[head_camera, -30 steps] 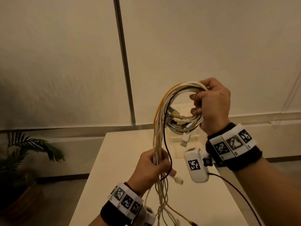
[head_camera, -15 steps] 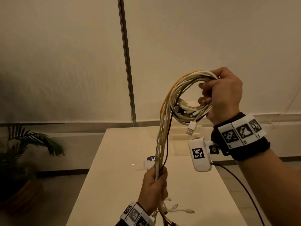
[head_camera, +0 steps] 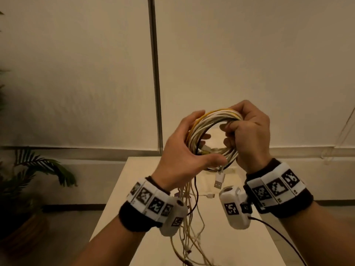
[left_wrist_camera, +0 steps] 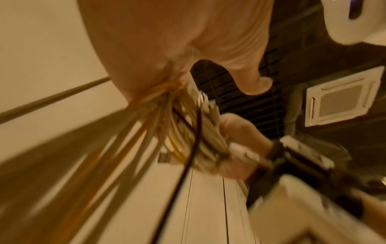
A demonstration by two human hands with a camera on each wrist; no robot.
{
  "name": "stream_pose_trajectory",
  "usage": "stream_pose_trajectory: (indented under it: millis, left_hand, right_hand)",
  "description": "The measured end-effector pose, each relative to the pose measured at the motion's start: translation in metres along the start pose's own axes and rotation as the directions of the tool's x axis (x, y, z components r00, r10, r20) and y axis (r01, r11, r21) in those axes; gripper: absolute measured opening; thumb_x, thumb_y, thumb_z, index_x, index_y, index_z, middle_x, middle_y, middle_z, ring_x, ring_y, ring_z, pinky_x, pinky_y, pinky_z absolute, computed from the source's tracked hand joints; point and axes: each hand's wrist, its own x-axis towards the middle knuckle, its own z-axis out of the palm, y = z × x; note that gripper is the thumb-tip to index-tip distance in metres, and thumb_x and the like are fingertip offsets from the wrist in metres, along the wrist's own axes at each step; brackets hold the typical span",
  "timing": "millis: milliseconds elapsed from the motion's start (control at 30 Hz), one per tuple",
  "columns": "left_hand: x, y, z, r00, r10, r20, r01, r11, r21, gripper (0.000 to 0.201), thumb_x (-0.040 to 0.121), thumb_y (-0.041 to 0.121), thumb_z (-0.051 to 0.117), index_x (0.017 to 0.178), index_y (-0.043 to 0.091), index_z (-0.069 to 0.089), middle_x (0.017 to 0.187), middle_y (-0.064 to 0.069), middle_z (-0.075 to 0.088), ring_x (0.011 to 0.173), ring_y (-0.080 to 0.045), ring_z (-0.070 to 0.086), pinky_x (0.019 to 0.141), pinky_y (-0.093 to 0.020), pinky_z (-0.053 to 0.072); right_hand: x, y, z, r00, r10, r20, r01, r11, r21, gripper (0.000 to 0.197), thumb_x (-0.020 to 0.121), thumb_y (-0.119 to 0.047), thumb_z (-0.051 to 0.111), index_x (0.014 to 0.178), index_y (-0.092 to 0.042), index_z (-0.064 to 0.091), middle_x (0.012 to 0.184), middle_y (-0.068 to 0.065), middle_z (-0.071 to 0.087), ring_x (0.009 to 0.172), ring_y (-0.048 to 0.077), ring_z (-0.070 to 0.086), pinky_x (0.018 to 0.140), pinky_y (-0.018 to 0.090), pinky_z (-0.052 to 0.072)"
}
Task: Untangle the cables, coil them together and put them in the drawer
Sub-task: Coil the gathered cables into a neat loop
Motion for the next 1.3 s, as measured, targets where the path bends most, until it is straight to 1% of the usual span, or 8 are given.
stream_pose_trajectory:
  millis: [100,367,567,800,967,1067,1133,1300]
  left_hand:
    - [-0.002,-0.009,0.009,0.998,-0.051,-0.026,0.051,0.999,-0.012,0.111,0.054,0.024,0.094,0.146,0.034,0.032,0.115,0.001,0.063,0.098,-0.019,0.067,0.083,-0.033,0.058]
    - [-0.030,-0.039,0.026,0.999,-0.038,-0.007,0.037,0.997,-0.071,0.121,0.050,0.024,0.094,0.150,0.029,0.026,0.144,0.006,0.049,0.134,-0.013,0.046,0.105,-0.026,0.044]
    - [-0.033,-0.047,0.030,0.995,-0.059,0.075,0.065,0.994,-0.085,0.138,0.050,-0.005,0.092,0.153,0.032,0.007,0.150,0.015,0.036,0.137,-0.002,0.039,0.109,-0.024,0.040]
    - [-0.033,-0.052,0.040,0.990,0.024,-0.142,-0.051,0.980,-0.190,0.109,0.062,0.004,0.086,0.150,0.024,0.024,0.143,0.010,0.049,0.133,-0.018,0.048,0.108,-0.039,0.044]
    - [-0.030,-0.049,0.040,0.935,0.016,-0.353,-0.099,0.971,-0.218,0.059,0.073,0.025,0.070,0.128,0.024,0.050,0.109,0.007,0.066,0.100,-0.011,0.065,0.082,-0.019,0.053]
    - [-0.029,-0.051,0.044,0.916,-0.050,-0.398,-0.069,0.958,-0.279,0.042,0.081,0.036,0.061,0.121,0.024,0.056,0.103,-0.004,0.069,0.094,-0.023,0.069,0.080,-0.038,0.058]
    - [-0.029,-0.052,0.046,0.906,-0.105,-0.410,-0.044,0.940,-0.338,0.046,0.082,0.049,0.065,0.120,0.024,0.057,0.105,-0.014,0.069,0.094,-0.032,0.070,0.081,-0.051,0.058]
    - [-0.029,-0.051,0.044,0.918,-0.047,-0.394,-0.094,0.939,-0.331,0.085,0.062,0.053,0.084,0.131,0.020,0.047,0.116,-0.016,0.064,0.101,-0.031,0.069,0.079,-0.048,0.060]
  right_hand:
    - [0.001,0.003,-0.004,0.997,0.020,-0.076,-0.018,0.999,0.026,0.028,0.065,0.016,0.044,0.070,-0.009,0.055,0.063,0.016,0.052,0.046,0.019,0.040,0.040,0.026,0.028]
    - [-0.001,0.010,-0.010,0.983,0.129,-0.132,-0.120,0.990,0.073,0.030,0.067,0.020,0.043,0.074,-0.006,0.057,0.061,0.015,0.052,0.040,0.015,0.039,0.040,0.023,0.028]
    - [0.003,0.013,-0.011,0.967,0.186,-0.175,-0.168,0.979,0.113,0.032,0.071,0.019,0.043,0.073,-0.010,0.057,0.064,0.013,0.053,0.037,0.011,0.041,0.039,0.022,0.032]
    - [-0.010,0.024,-0.009,0.976,0.187,-0.110,-0.167,0.972,0.163,0.032,0.077,0.017,0.041,0.083,-0.011,0.055,0.067,0.012,0.052,0.041,0.011,0.041,0.042,0.025,0.035]
    - [-0.031,0.041,-0.010,0.988,0.142,-0.053,-0.132,0.978,0.158,0.035,0.083,0.017,0.041,0.091,-0.015,0.055,0.070,0.004,0.055,0.052,0.017,0.046,0.050,0.031,0.044]
    - [-0.040,0.046,-0.005,0.989,0.130,-0.067,-0.118,0.980,0.160,0.037,0.086,0.016,0.041,0.092,-0.018,0.055,0.075,0.004,0.055,0.060,0.020,0.047,0.052,0.030,0.045]
    - [-0.044,0.047,-0.001,0.987,0.147,-0.063,-0.133,0.975,0.179,0.038,0.087,0.015,0.040,0.092,-0.020,0.055,0.077,0.006,0.055,0.060,0.019,0.047,0.051,0.028,0.044]
    - [-0.048,0.046,0.006,0.985,0.164,-0.063,-0.153,0.978,0.143,0.034,0.089,0.011,0.043,0.096,-0.020,0.054,0.078,0.000,0.057,0.056,0.009,0.053,0.048,0.023,0.046]
